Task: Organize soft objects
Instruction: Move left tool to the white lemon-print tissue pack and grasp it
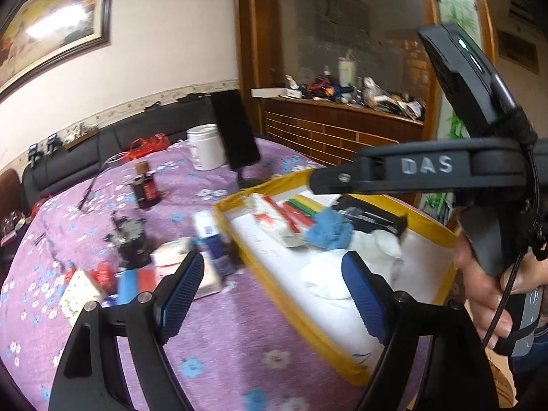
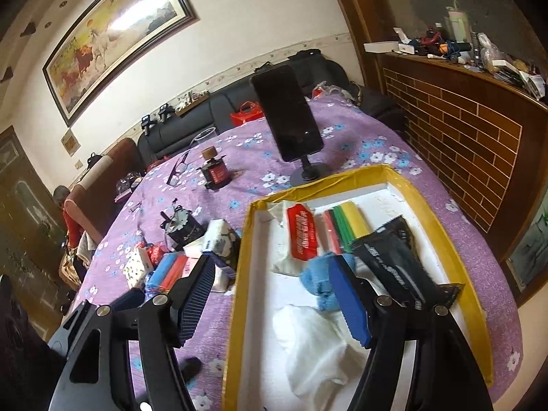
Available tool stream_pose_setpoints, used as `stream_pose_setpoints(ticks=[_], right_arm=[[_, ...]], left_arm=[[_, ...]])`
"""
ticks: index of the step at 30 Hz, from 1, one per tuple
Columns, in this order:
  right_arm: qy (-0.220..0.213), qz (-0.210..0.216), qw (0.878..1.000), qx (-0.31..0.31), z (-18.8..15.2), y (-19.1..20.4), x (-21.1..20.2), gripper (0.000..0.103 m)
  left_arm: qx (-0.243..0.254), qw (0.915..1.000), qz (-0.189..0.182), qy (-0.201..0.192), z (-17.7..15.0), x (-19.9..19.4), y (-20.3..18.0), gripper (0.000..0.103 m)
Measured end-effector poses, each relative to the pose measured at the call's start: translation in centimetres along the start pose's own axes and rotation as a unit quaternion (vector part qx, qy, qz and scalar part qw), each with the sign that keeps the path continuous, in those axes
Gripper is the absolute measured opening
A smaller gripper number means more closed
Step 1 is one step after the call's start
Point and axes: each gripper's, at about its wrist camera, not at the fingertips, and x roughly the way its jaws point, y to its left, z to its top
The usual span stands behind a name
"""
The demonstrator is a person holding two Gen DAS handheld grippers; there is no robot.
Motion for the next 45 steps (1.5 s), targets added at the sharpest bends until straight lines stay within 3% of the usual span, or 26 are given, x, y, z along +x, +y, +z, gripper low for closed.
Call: stream_pose_setpoints(ticks=[4,9,14,18,22,24,25,27,30,37,39,40,41,42,45], right_arm=[[0.006,0.012,1.0,-0.018,0.0,1.8,0.7,0.073],[0.014,0.031,0.999,-0.034,-0.2,3.5,1.7,0.073],[0.024,0.04,0.998,-0.038,-0.6,4.2,2.7,0.074],[0.031,0.042,0.998,-0.041,-0.9,4.5,3.2,0.074],[0.037,0.048,0.997,-0.041,-1.3,4.6,3.3,0.074],[0.038,0.047,0.997,-0.043,-1.4,4.6,3.3,0.074],[0.04,0.046,0.997,-0.042,-1.5,4.6,3.3,0.074],[0.043,0.046,0.997,-0.045,-1.5,4.7,3.3,0.074],[0.044,0.046,0.997,-0.053,-1.6,5.0,3.2,0.074],[0.06,0.076,0.993,-0.072,-1.8,7.3,4.8,0.079],[0.071,0.085,0.991,-0.078,-2.0,8.3,5.5,0.079],[0.076,0.091,0.989,-0.082,-2.2,8.9,5.8,0.079],[0.079,0.096,0.988,-0.087,-2.3,9.3,6.0,0.079],[0.082,0.099,0.987,-0.093,-2.6,9.9,6.2,0.079],[0.092,0.109,0.984,-0.11,-3.3,11.5,6.9,0.079]], left_arm=[[-0.045,0.9989,0.011,0.006,-0.6,-0.6,4.5,0.082],[-0.113,0.9919,0.054,0.021,-1.9,-1.3,12.3,0.082],[-0.209,0.9758,0.04,0.051,-3.6,-0.6,20.2,0.082],[-0.26,0.9609,0.034,0.088,-4.2,2.1,24.9,0.082],[-0.278,0.949,0.071,0.13,-3.7,6.3,28.4,0.082],[-0.285,0.944,0.065,0.153,-3.7,8.6,29.6,0.082],[-0.29,0.9407,0.066,0.164,-3.9,9.7,30.2,0.08],[-0.3,0.9326,0.063,0.19,-4.8,10.9,30.8,0.057],[-0.283,0.9369,0.065,0.195,-5.7,9.5,29.7,0.039],[-0.242,0.9496,0.052,0.192,-9.8,2.0,25.5,0.039],[-0.25,0.9492,0.044,0.185,-10.6,0.0,25.1,0.047],[-0.25,0.9509,0.036,0.179,-11.0,-1.3,24.9,0.059],[-0.244,0.9544,0.035,0.169,-11.3,-2.7,24.7,0.078],[-0.237,0.9579,0.036,0.158,-11.4,-3.7,24.4,0.086],[-0.212,0.9674,0.009,0.139,-11.7,-5.8,23.6,0.09]])
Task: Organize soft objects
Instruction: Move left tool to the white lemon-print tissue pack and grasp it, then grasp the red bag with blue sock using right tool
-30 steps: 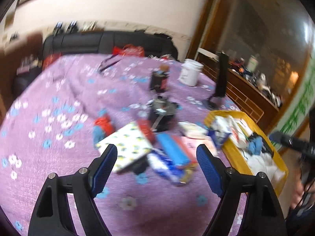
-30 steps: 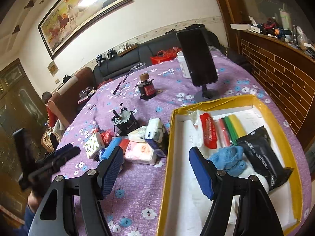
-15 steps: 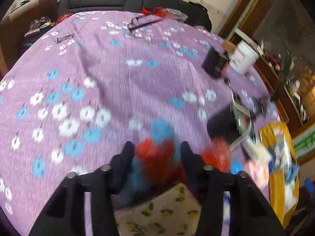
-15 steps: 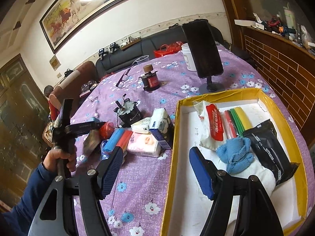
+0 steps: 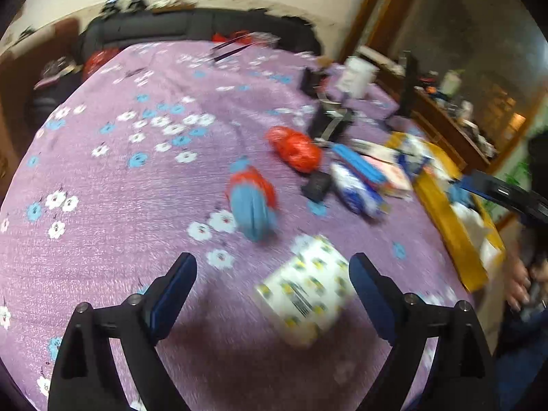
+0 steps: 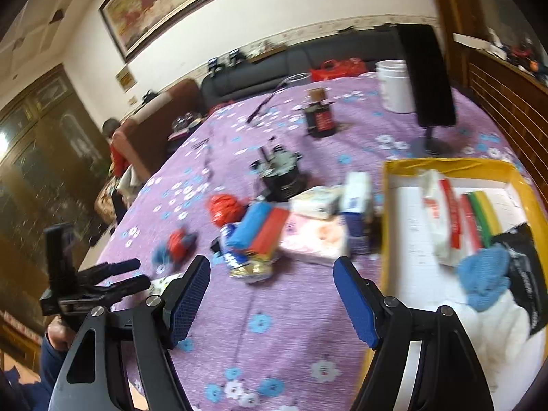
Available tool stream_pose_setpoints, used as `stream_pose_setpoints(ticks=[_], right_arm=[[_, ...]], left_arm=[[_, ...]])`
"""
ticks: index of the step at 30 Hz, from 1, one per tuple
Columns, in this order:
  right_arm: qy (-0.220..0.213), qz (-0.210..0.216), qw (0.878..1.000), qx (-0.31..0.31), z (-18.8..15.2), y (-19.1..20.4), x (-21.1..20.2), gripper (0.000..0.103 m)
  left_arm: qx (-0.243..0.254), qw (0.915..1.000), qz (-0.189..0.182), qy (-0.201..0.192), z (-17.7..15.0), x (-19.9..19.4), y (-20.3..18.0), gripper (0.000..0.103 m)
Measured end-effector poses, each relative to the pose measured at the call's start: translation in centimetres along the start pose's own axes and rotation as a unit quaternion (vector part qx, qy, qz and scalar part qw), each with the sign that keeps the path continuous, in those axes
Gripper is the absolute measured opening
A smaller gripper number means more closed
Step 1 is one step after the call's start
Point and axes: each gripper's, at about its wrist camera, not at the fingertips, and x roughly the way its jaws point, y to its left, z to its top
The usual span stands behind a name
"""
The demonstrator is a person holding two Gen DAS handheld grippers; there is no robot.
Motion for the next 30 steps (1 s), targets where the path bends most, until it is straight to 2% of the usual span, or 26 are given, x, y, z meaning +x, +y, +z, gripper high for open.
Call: stream_pose_setpoints(ticks=[4,8,11,12,14,15,19,23,27,30], right_arm=[[0.018,0.012,1.0,-0.004,-0.6,1.1,1.3,0.079],[0.028,0.012,1.0,-0.009,-1.1,1.6,1.9,0.079],[0.035,0.01,0.999,-0.01,-1.2,1.7,2.2,0.079],[0.037,0.009,0.999,-0.01,-1.2,1.8,2.3,0.079],[0.039,0.01,0.999,-0.012,-1.0,2.0,2.3,0.079],[0.039,0.01,0.999,-0.014,-0.9,2.2,2.3,0.079],[0.042,0.025,0.999,-0.019,0.0,3.7,3.2,0.079],[0.055,0.042,0.997,-0.035,0.8,6.3,5.5,0.079],[0.085,0.067,0.994,-0.031,1.4,9.1,9.4,0.079],[0.103,0.076,0.991,-0.035,1.3,10.8,12.5,0.078]], left_arm=[[0.066,0.9977,0.005,0.013,-0.4,0.7,-1.9,0.09],[0.146,0.9883,0.015,0.04,-1.1,2.7,-4.4,0.09],[0.162,0.985,0.025,0.053,-1.0,4.3,-4.9,0.089],[0.161,0.985,0.031,0.053,-1.0,4.6,-5.0,0.084],[0.157,0.9857,0.033,0.052,-1.0,4.8,-5.1,0.058],[0.152,0.9868,0.029,0.047,-1.1,4.6,-5.2,0.052],[0.105,0.9936,0.037,0.018,-1.9,3.0,-4.3,0.051],[0.059,0.9965,0.058,-0.006,-3.2,0.8,-2.5,0.051],[0.005,0.9967,0.079,-0.019,-4.3,-0.9,0.3,0.051],[-0.016,0.9956,0.089,-0.022,-4.8,-1.6,1.7,0.052]])
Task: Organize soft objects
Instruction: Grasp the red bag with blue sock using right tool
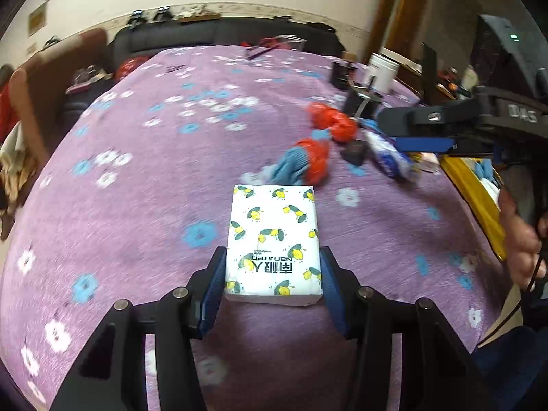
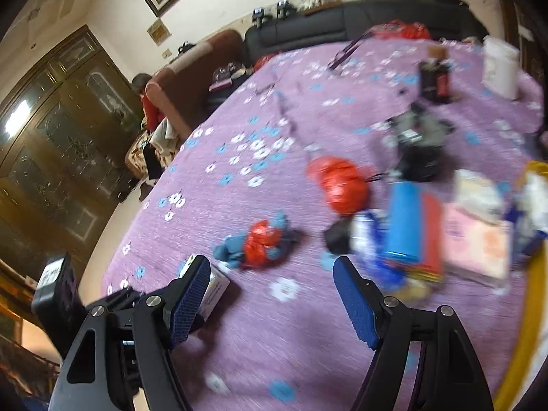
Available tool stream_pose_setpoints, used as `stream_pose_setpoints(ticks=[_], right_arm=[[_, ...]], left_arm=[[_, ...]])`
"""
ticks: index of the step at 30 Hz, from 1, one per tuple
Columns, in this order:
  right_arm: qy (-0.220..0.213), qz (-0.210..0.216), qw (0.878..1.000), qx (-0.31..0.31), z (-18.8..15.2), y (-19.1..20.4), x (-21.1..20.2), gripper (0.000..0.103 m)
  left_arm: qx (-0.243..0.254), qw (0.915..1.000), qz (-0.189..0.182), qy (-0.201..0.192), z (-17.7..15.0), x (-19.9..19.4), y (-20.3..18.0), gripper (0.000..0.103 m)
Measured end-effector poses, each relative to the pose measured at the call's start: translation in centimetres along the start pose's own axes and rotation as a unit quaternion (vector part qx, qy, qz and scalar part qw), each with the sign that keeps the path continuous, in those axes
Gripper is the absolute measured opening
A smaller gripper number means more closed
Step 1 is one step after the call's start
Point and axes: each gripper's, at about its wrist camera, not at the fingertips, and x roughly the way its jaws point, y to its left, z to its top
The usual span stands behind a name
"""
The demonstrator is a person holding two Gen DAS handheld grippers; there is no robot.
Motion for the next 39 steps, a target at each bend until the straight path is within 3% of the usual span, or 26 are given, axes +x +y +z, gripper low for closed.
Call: stream_pose_setpoints(ticks=[2,7,8,9,13,21,39], right_arm=[[0.008,-0.028,1.0,-0.009,0.6,0.3,2.0,0.078],[0.018,-0.03,0.999,0.001,1.5,0.2,5.5,0.076],[0.028,-0.036,0.999,-0.003,1.4,0.3,6.2,0.069],[0.035,-0.023,0.999,-0.001,1.1,0.3,6.7,0.044],[0.012,-0.019,0.999,-0.036,0.6,1.3,5.4,0.037],[-0.059,-0.015,0.998,-0.032,-0.7,0.5,0.2,0.037],[-0.103,0.0,0.994,0.025,-2.3,-4.6,-5.5,0.037]], left_arm=[[-0.006,1.0,0.006,-0.003,-0.1,-0.3,0.6,0.052],[-0.006,0.9995,0.031,-0.007,-0.1,-0.3,0.8,0.052],[-0.009,0.9995,0.029,-0.007,-0.1,-0.2,1.0,0.052],[-0.014,0.9995,0.028,-0.008,0.0,-0.1,1.1,0.052],[-0.025,0.9991,0.034,-0.009,0.4,0.2,1.3,0.052],[-0.037,0.9987,0.023,-0.026,1.3,0.6,0.5,0.051],[0.011,0.9993,0.031,-0.02,3.7,1.2,-4.7,0.051]])
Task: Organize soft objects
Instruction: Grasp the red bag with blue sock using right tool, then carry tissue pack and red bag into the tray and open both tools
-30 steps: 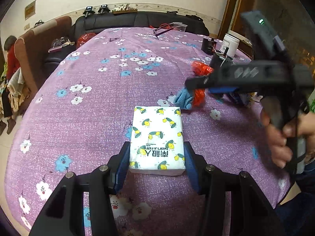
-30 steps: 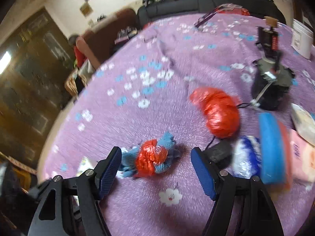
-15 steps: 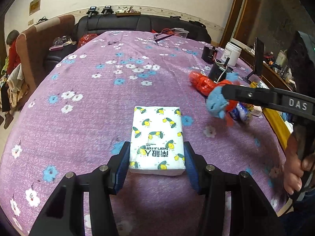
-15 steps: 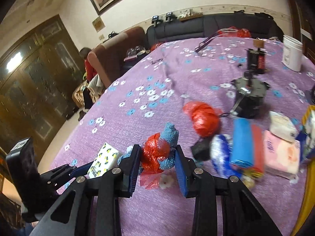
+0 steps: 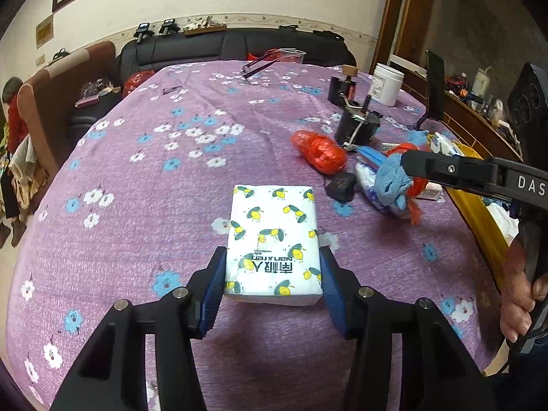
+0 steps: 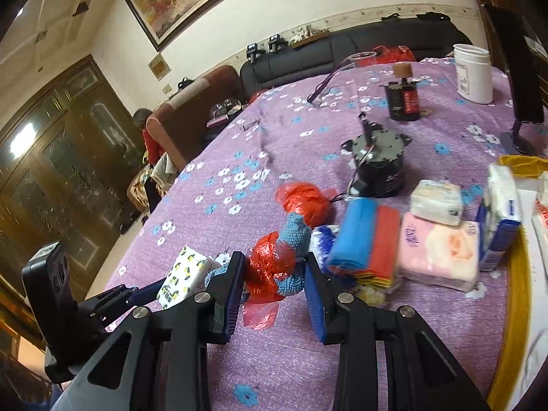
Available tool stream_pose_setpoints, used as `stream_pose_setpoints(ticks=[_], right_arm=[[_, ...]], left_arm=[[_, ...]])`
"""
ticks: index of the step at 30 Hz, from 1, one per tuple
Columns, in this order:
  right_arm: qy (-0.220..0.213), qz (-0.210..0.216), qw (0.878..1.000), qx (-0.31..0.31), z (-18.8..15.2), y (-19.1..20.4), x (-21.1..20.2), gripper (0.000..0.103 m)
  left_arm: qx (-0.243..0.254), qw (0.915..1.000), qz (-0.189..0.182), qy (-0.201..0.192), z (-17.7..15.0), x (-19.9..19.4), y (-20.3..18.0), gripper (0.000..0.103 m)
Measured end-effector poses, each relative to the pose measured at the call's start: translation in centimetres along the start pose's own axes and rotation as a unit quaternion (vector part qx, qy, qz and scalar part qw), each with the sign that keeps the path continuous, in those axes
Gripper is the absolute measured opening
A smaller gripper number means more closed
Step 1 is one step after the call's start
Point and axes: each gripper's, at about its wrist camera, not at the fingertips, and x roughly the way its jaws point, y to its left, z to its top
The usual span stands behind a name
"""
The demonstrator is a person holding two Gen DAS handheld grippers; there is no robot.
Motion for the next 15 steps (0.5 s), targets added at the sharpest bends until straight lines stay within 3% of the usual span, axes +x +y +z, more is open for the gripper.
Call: stream_pose_setpoints(ticks=[15], right_arm=[[-0.065,-0.004,0.996,0.062,0.8,-6.4,-6.5,0.037]], left_arm=[[0.061,0.9978,-0.023,-0.009,2.9,0.0,-7.3,0.051]])
